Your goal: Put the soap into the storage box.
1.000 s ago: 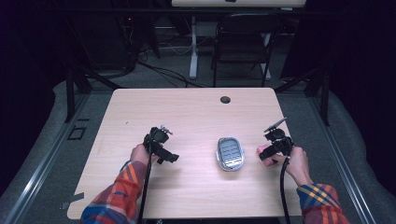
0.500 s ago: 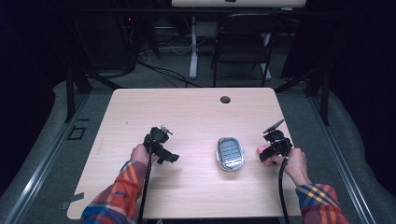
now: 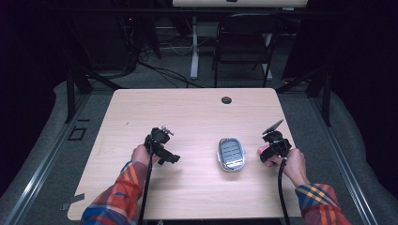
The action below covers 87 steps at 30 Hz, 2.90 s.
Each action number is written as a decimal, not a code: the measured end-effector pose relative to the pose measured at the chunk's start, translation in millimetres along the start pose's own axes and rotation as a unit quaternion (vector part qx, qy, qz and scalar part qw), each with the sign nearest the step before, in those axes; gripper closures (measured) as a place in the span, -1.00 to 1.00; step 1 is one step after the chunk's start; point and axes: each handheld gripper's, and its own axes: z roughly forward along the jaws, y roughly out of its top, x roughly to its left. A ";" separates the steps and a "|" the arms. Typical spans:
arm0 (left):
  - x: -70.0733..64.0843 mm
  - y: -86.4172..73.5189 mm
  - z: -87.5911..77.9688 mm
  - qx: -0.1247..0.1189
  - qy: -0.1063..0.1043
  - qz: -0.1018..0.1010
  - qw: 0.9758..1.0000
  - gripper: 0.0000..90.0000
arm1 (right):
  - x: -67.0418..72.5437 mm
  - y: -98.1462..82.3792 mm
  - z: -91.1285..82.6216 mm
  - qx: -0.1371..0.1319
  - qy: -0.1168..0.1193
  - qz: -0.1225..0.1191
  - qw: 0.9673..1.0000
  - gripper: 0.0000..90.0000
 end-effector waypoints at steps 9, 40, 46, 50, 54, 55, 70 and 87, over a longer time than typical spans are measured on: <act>0.2 -0.2 -0.2 0.001 0.001 0.000 1.000 -1.00 | 0.1 0.2 -5.9 -0.006 -0.003 0.003 1.000 -0.17; 0.2 -0.5 -0.5 0.003 0.001 0.000 1.000 -1.00 | 7.7 -2.7 -37.1 -0.023 0.002 -0.023 0.999 -0.17; 0.1 -0.4 -0.6 0.003 0.001 0.000 1.000 -1.00 | 8.2 -2.0 -44.9 -0.011 0.001 -0.035 0.999 -0.17; 0.1 -0.4 -0.5 0.004 0.001 0.000 1.000 -1.00 | 10.3 -2.1 -49.9 -0.020 0.002 -0.035 0.999 -0.17; 0.0 -0.3 -0.5 0.004 0.001 0.000 1.000 -1.00 | 11.4 -1.4 -54.0 -0.019 0.004 -0.037 0.999 -0.17; 0.0 -0.3 -0.6 0.004 0.001 0.000 1.000 -1.00 | 13.2 -2.1 -54.8 -0.031 0.005 -0.032 0.999 -0.17; -0.1 0.1 -0.3 0.003 -0.001 0.000 1.000 -1.00 | 17.6 -1.0 -66.0 -0.031 0.009 -0.041 0.999 -0.17; -1.0 1.4 0.3 0.003 0.000 0.003 1.000 -1.00 | 18.0 3.7 -79.0 -0.029 0.005 -0.052 0.998 -0.17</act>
